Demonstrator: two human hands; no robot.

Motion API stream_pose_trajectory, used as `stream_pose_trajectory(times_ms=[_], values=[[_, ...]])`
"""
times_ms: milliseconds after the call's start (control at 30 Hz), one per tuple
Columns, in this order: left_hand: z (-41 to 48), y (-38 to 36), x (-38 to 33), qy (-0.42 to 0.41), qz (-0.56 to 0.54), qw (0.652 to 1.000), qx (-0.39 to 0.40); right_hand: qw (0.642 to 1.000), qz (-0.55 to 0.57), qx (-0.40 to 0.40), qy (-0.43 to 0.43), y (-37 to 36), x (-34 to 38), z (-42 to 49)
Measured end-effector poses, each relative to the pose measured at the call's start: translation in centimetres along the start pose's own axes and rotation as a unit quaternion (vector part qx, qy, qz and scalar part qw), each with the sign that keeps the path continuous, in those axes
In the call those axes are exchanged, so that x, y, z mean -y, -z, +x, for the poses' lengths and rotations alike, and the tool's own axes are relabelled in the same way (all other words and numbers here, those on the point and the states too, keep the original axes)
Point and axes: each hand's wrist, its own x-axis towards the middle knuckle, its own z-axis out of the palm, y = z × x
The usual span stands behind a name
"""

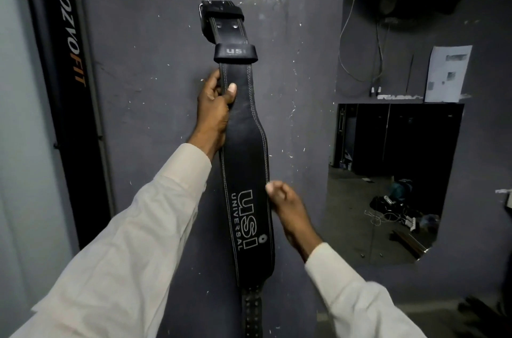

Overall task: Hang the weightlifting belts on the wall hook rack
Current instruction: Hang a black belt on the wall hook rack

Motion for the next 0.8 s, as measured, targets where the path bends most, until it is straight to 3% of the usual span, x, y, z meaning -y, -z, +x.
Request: stream_pose_trajectory(times_ms=[67,233,300,500,600,733,800], values=[[-0.7,-0.1,0.6,0.008,0.003,1.0,0.015,0.997,-0.014,-0.038,0.071,-1.8,4.3,2.5],[-2.9,-0.6,1.2,-0.011,0.044,0.997,0.07,0.99,-0.009,0.04,0.136,-5.3,11.1,5.7],[-2.5,0.0,0.8,-0.021,0.082,0.992,0.094,0.986,0.011,0.036,0.16,-5.7,11.4,6.0],[-3.1,5.3,2.1,0.067,0.29,0.917,0.264,0.982,0.03,-0.015,0.184,-6.4,12.6,7.0],[-2.9,6.8,1.8,-0.004,0.34,0.909,0.242,0.979,0.023,-0.024,0.202,-7.2,12.8,7.1],[-3.9,8.5,2.7,0.059,0.344,0.9,0.261,0.98,0.035,-0.038,0.192,-7.7,13.6,7.4],[-4.7,9.2,3.4,0.045,0.373,0.893,0.247,0.981,0.038,-0.04,0.187,-7.9,13.5,7.6]])
